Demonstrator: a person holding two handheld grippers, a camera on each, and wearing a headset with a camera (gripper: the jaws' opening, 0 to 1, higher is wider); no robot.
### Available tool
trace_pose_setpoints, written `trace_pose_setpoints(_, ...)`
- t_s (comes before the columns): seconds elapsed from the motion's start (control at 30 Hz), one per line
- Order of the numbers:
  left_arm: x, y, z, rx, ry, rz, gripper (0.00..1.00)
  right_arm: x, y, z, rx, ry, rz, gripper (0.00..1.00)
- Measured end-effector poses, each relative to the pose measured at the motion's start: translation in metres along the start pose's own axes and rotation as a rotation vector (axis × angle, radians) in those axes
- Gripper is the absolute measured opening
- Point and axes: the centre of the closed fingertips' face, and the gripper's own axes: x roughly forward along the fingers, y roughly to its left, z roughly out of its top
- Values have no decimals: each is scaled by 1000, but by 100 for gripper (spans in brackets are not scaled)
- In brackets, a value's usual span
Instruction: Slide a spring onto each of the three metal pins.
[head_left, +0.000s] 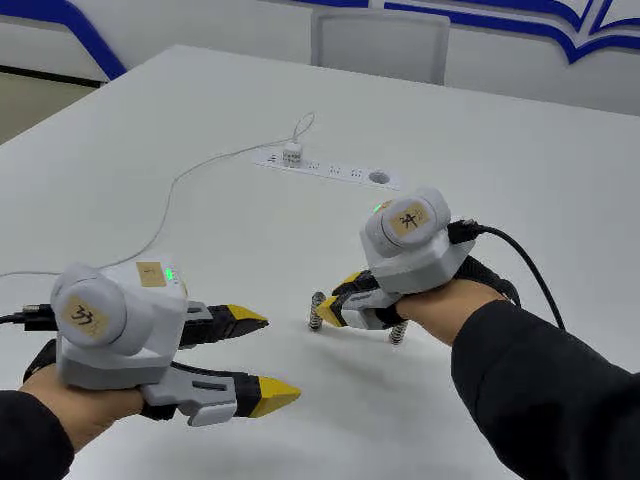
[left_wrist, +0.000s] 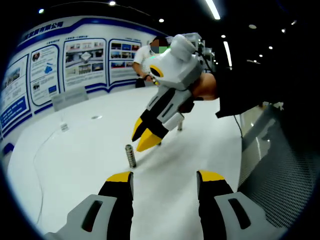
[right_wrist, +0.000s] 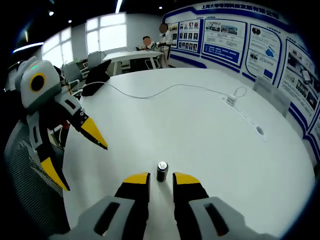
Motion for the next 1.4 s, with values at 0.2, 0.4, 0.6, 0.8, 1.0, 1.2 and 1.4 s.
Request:
trace_pose_setpoints(0.2,0,0,1,0,-1,0,52,-15,1,-2,1,-27,-16,20)
trace_pose_setpoints(0.4,1,-2,2,2,-3,-2,53,-29,5,-5,2,-44,-25,20)
trace_pose_setpoints(0.6,1,-2,2,0,-5,-3,53,-48,9,-8,16,-77,-32,21)
trace_pose_setpoints(0.8,2,-4,1,4,-2,-11,53,-67,8,-16,23,-104,-52,21)
trace_pose_setpoints(1.0,4,-6,2,9,1,-18,53,-85,6,-22,33,-126,-70,22)
trace_pose_setpoints(1.2,3,-6,2,8,-2,-17,53,-102,0,-31,38,-154,-87,24)
trace_pose_setpoints(1.4,4,-6,1,9,0,-18,53,-118,-5,-45,54,-178,-94,25)
